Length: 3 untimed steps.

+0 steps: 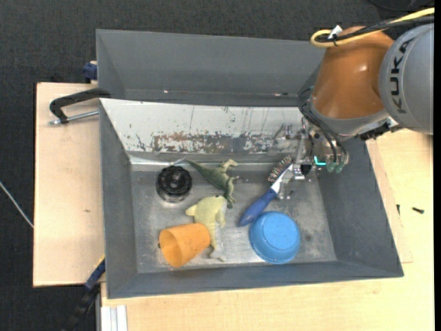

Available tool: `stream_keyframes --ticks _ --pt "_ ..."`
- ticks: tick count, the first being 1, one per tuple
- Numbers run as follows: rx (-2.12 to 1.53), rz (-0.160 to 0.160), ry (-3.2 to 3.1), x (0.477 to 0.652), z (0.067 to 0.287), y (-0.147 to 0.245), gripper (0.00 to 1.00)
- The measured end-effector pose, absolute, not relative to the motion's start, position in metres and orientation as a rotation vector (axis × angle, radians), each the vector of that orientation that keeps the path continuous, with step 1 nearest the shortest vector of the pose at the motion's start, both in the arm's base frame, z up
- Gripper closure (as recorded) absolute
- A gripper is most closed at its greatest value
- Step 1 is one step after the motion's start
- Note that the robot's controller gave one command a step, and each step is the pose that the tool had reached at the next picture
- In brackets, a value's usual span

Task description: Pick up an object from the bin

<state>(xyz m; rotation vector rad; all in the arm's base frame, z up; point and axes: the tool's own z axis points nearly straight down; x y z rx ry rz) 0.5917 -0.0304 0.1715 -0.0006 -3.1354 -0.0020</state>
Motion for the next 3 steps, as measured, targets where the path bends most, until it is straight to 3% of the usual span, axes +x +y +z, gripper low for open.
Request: stream_keyframes --ticks 1,2,3 --pt "-0.107 -0.003 -3.139 0.596 0.078 -0.056 0.0" --pt "-0.099 -0.001 -3.136 0.595 0.079 -0.056 1.0" --pt "-0.074 0.001 -3.153 0.573 0.195 -0.058 1.0"
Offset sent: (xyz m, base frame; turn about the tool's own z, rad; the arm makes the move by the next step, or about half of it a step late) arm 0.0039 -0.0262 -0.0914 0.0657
